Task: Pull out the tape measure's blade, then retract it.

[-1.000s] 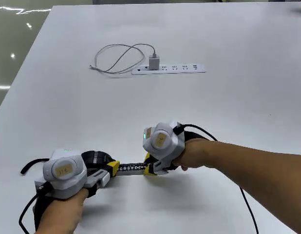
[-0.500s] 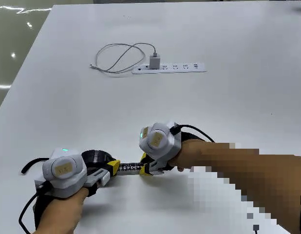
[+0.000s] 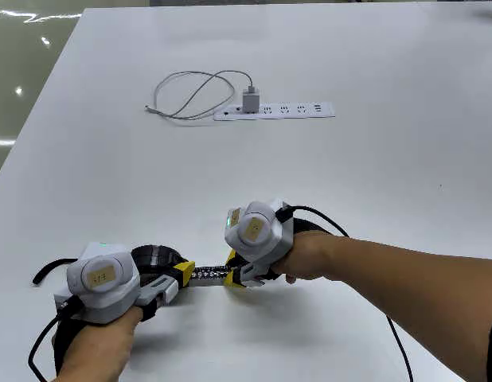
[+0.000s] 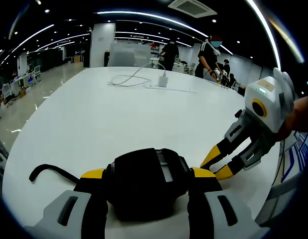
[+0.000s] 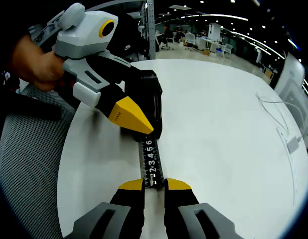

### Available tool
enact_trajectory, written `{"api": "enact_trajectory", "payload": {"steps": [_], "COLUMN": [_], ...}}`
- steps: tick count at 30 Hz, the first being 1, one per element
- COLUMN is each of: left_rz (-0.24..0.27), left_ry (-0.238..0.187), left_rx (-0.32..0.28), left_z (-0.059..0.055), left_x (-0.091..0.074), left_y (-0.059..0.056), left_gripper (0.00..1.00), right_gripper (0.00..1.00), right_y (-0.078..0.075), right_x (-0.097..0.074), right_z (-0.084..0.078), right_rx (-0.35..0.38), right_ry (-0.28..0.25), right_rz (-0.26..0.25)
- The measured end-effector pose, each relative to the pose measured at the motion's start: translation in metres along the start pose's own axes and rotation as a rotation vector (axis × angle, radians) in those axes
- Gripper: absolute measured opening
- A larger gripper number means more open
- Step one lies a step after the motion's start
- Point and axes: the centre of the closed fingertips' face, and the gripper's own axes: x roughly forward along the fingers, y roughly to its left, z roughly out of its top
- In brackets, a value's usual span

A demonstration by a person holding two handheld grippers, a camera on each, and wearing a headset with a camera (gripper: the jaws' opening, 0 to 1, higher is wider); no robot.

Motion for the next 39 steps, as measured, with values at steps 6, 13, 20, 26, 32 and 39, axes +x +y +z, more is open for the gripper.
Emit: {"api": "enact_trajectory", "payload": {"steps": [6,13,20,26,32,39], "left_rz": [-0.002,-0.003,-0.005,-0.006,-0.008,-0.009], "left_ry": [0.001,0.0,0.0,0.0,0.001,-0.001], "left_rx": [0.003,0.003,0.006,0.008,0.007,0.006], "left_z": [0.0,0.0,-0.001,-0.001,-0.002,-0.002], "left_x": [0.0,0.0,-0.001,-0.001,-0.001,-0.001], "left_y": [0.0,0.0,-0.001,-0.001,-0.001,-0.002], "left_gripper": [0.61,0.61,0.61,0.61,0.61,0.61], "right_gripper": [0.1,0.1,0.1,0.1,0.1,0.1], "right_y": [0.001,0.001,0.002,0.002,0.003,0.004], "right_x": [0.002,0.003,0.004,0.006,0.009,0.011], "right_z": [0.002,0.003,0.005,0.007,0.01,0.014], "right_rx": [-0.026,-0.025,-0.017,-0.03,-0.023,-0.038], "right_ry": [0.01,0.019,0.011,0.012,0.004,-0.016], "right_rz": [0.003,0.004,0.017,0.01,0.008,0.007]}}
